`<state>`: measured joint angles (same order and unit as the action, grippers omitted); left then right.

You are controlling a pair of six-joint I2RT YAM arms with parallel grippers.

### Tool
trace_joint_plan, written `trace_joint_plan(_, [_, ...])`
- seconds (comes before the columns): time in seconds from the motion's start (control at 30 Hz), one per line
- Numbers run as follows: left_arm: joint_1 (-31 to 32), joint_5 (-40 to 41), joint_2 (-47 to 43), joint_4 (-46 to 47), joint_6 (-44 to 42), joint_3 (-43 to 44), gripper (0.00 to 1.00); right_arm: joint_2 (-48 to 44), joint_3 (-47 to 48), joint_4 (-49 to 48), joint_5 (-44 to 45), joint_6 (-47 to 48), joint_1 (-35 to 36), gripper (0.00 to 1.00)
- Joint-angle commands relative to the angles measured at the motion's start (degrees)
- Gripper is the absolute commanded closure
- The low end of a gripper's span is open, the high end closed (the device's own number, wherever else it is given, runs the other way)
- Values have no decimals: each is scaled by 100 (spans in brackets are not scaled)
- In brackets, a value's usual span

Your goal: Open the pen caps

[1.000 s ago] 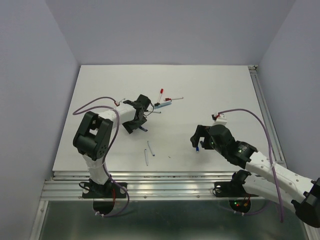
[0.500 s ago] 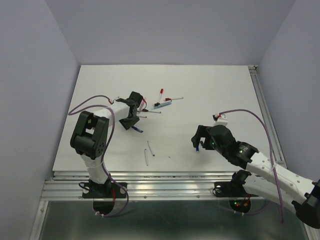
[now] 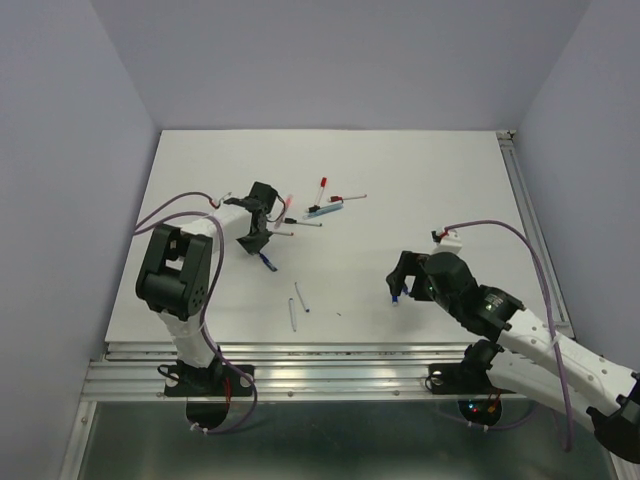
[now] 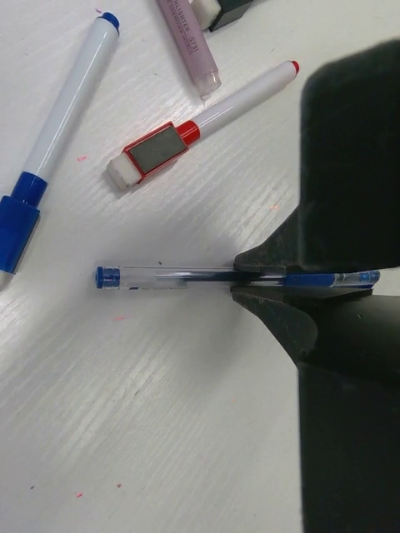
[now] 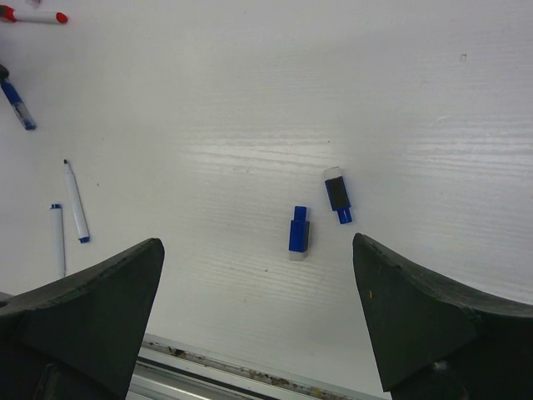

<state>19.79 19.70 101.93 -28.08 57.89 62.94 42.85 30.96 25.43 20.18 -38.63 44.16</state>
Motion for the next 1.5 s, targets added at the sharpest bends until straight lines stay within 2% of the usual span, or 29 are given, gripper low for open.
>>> trace_joint_plan(0.0, [-107, -37, 3, -111, -14, -396, 100, -93, -2, 41, 65, -48, -4, 0])
trace_joint_plan(0.17, [-107, -449, -716, 213, -312, -616, 100, -137, 24, -99, -418, 250, -4, 0])
trace_joint_plan(0.3, [15, -1020, -1385, 539, -445, -826, 100, -224, -37, -494, -1401, 646, -4, 0])
trace_joint_plan(0.43, [472, -994, -2464, 968, -392, -1046, 100, -49, -143, -1502, -2989, 735, -4, 0])
trace_joint_plan(0.53, [937, -1197, -3036, 1513, -401, -1256, 100, 363, -73, -2136, -3720, 594, 5, 0])
trace_joint_plan(0.7, [1991, -759, -3504, 1779, -129, -1407, 100, 1249, 463, -2490, -3829, 523, 233, 0])
trace_joint_plan(0.9, [2661, -275, -3777, 1972, 346, -1688, 100, 2051, 981, -3043, -3680, 383, 637, 0])
trace_joint_plan(1.03, [3047, -20, -3908, 2122, 539, -1793, 100, 2447, 1122, -3447, -3565, 225, 725, 4])
trace_joint_plan(1.17, [3145, 60, -4066, 2166, 724, -1908, 100, 2772, 1254, -3641, -3539, 128, 787, 10])
trace_joint_plan(1.23, [3189, 104, -4172, 2192, 759, -1952, 100, 2939, 1342, -3651, -3539, 84, 831, 19])
trace_joint_plan(1.3, [3206, 147, -4216, 2210, 759, -1969, 100, 3053, 1412, -3633, -3513, 75, 866, 29])
trace_joint_plan(1.33, [3206, 156, -4251, 2219, 768, -1978, 100, 3080, 1421, -3624, -3487, 49, 892, 38])
trace_joint_plan(1.43, [3224, 104, -4252, 2271, 768, -1987, 100, 3142, 1395, -3738, -3460, 31, 927, 52])
trace_joint_plan(1.47, [3224, 69, -4243, 2297, 759, -1987, 100, 3142, 1386, -3773, -3460, 31, 936, 60])
